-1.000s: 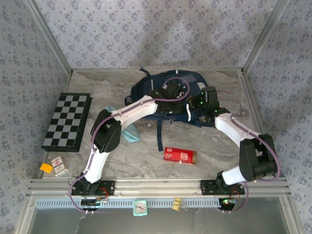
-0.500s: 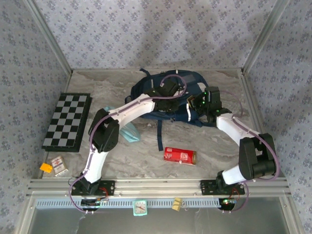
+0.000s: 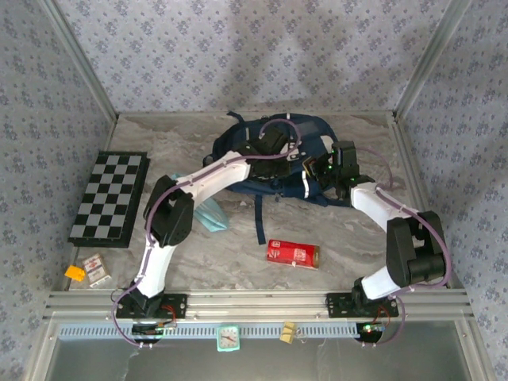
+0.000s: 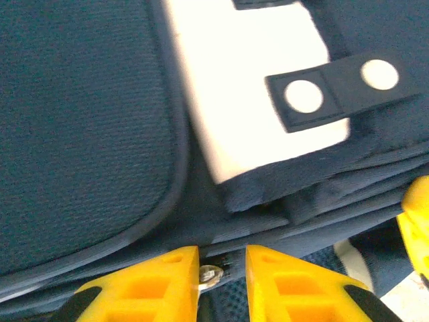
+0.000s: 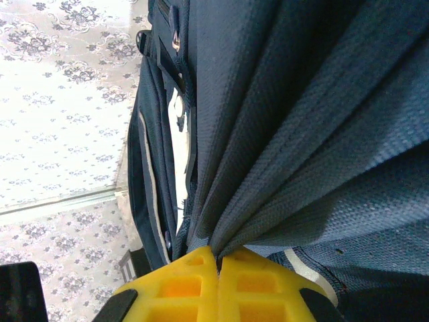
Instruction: Pack books, pencil case, and school supplies into a backpack
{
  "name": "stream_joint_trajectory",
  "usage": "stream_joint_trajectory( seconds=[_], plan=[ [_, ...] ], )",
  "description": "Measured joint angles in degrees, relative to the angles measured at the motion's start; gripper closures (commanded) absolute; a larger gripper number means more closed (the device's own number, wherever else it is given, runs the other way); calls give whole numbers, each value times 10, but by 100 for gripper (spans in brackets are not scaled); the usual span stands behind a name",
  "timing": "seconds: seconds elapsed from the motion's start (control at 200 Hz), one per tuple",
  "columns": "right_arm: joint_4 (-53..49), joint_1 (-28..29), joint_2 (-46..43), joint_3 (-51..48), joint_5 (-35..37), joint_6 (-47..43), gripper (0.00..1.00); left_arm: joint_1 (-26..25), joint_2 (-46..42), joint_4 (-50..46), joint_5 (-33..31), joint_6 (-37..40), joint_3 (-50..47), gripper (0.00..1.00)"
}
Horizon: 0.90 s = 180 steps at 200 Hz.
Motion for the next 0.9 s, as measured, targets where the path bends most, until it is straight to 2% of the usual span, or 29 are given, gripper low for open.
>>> stream_joint_trajectory(
  seconds=[0.055, 0.205, 0.365, 0.555, 0.9],
  plan=[
    [0, 0, 2, 0, 0, 0, 100, -7, 10, -8, -12, -2, 11, 69],
    [0, 2, 7, 0, 0, 0, 100, -21, 16, -32, -60, -9, 17, 66],
    [0, 2, 9, 0, 0, 0, 100, -23, 2, -18, -78, -9, -24, 61],
    [0, 3, 11, 0, -1, 0, 100, -16, -15, -6, -66, 7, -68, 59],
    [0, 3, 13, 0, 0, 0, 100, 2, -10, -1, -19, 78, -60, 66]
  ],
)
